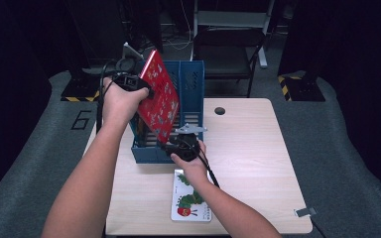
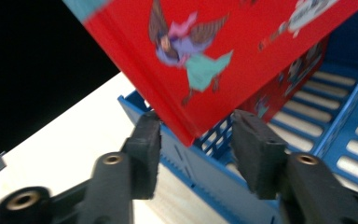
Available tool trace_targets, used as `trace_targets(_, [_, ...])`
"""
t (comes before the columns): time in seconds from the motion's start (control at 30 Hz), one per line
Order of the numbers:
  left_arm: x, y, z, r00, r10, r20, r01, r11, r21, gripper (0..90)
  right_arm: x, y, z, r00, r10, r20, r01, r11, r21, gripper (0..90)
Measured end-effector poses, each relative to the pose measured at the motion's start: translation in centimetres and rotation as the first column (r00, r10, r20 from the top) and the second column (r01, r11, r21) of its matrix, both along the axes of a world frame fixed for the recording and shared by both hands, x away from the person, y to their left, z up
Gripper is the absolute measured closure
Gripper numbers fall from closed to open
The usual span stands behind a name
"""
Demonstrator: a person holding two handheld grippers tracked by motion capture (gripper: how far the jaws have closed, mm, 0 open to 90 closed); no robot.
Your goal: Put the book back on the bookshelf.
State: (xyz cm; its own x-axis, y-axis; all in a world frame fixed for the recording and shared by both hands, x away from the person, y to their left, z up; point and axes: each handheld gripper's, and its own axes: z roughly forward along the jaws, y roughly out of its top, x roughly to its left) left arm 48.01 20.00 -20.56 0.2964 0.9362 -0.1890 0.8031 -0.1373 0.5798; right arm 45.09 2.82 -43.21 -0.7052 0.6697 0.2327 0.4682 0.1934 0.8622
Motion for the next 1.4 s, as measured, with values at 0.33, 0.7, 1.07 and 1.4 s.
trace_targets(0.33, [0.2,-0.1,-1.1,0.9999,0.008,-0.011,-0.008,0.9999,0.013,78.6,0.1,0.7,1.6,0.9974,0.023,0.069,-0.02,0.999,-0.036,53.8])
trace_targets(0.7, [0.5,0.4,-1.7,0.9995,0.03,-0.013,-0.03,0.9995,0.013,78.4,1.0,1.2,1.4,0.9984,0.029,0.048,-0.027,0.999,-0.039,59.7])
trace_targets(1.07, [0.7,0.1,-2.5,0.9994,0.033,-0.01,-0.033,0.9994,0.012,77.6,1.5,1.1,0.9,0.9991,0.037,0.02,-0.035,0.998,-0.054,61.4])
trace_targets(1.4, [1.3,-0.2,-4.2,0.9984,0.046,-0.032,-0.046,0.9989,0.012,77.7,1.8,1.1,1.1,0.9994,0.025,0.022,-0.024,0.998,-0.053,61.3])
